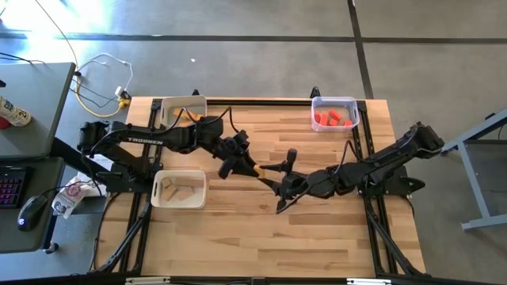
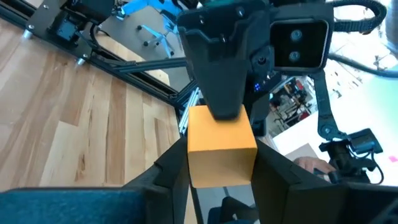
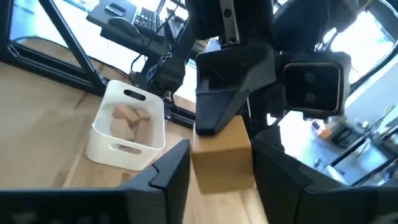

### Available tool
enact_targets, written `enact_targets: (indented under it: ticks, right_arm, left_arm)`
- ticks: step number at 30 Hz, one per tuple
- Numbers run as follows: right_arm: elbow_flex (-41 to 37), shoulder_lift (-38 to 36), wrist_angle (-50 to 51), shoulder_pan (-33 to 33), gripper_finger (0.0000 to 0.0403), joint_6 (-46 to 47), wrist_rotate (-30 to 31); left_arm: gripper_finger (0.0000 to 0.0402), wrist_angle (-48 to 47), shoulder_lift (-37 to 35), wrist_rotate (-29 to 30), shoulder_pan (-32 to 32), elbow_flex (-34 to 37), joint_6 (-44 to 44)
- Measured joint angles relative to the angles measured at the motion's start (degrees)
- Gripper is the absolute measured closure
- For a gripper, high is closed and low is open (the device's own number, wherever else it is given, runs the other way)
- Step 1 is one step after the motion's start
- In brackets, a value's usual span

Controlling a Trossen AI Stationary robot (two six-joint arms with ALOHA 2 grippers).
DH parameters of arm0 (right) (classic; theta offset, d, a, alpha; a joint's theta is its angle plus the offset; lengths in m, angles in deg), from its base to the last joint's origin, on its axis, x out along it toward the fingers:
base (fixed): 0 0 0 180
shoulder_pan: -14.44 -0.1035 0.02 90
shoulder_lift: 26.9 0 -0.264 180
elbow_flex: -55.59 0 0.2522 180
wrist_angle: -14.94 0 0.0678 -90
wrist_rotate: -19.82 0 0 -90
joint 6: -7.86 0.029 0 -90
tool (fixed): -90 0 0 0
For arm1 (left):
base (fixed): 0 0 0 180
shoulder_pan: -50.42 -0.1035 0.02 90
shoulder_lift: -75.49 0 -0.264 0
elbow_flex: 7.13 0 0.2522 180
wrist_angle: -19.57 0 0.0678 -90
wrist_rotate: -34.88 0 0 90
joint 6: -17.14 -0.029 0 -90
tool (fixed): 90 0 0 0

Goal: Sort & place blocks by color
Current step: Put the yellow block into the gray bin

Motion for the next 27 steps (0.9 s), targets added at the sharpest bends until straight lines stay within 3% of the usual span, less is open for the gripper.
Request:
enact_targets:
  ticks: [7,15,27]
  right_arm:
    - [0.0,-0.1,3.0,1.4,0.0187,5.85,1.82]
    - [0.0,-0.1,5.8,1.31,0.0176,8.31,5.91]
    - [0.0,-0.1,11.42,1.24,0.0176,15.89,5.72]
  left_arm:
    - [0.0296,-0.85,-0.13,-2.47,-0.51,0.0,-1.53]
    - [0.0295,-10.71,-0.76,-2.83,-6.68,0.0,-7.36]
    - [0.0292,-30.3,-0.8,14.98,-19.77,0.0,-22.12]
